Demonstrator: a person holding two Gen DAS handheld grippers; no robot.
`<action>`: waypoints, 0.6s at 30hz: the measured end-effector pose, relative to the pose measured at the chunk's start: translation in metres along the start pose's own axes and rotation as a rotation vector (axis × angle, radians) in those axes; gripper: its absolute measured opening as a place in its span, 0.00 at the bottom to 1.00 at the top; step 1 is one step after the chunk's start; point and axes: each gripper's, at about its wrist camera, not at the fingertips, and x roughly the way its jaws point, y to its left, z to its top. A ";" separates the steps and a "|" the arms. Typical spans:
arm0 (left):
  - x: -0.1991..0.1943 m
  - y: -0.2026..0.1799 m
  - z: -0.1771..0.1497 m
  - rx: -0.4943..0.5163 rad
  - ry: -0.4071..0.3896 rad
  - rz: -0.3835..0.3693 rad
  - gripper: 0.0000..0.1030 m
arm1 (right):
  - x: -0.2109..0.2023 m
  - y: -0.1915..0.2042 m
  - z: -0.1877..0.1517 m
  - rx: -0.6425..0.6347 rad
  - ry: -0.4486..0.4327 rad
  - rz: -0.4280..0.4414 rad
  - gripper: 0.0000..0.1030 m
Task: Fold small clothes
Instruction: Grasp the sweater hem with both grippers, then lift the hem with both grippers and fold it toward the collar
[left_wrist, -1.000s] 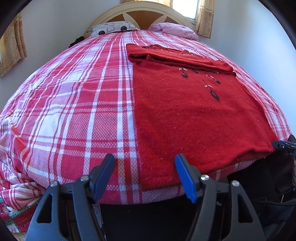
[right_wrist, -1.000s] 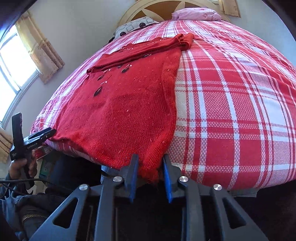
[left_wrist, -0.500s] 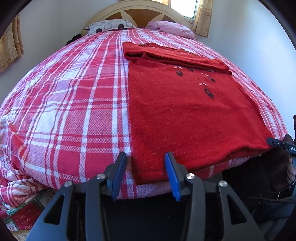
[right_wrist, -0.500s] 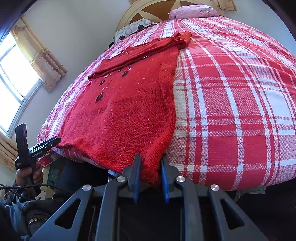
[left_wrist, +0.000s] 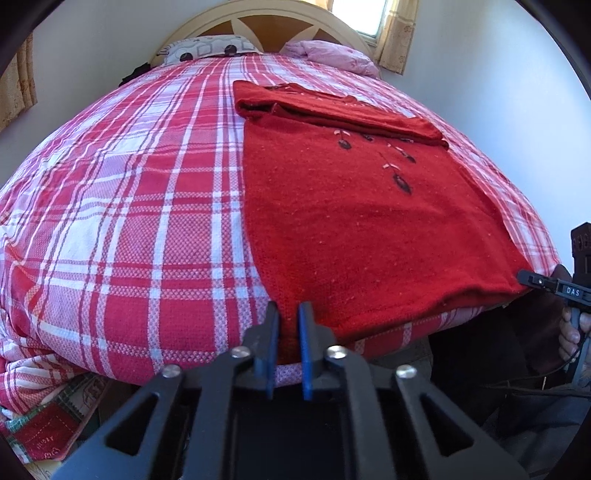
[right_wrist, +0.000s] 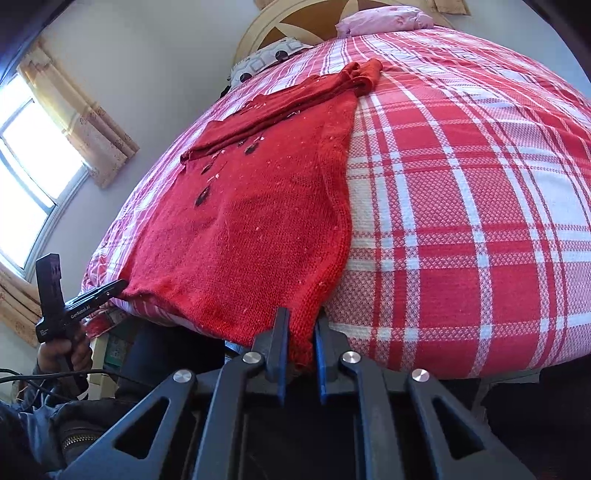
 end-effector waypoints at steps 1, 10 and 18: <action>-0.001 0.001 0.001 -0.010 -0.003 -0.018 0.08 | -0.003 0.001 0.001 0.000 -0.013 0.020 0.09; -0.033 0.017 0.023 -0.125 -0.129 -0.237 0.07 | -0.033 0.006 0.021 0.021 -0.139 0.161 0.09; -0.034 0.018 0.064 -0.137 -0.180 -0.287 0.05 | -0.045 0.011 0.067 0.016 -0.204 0.174 0.09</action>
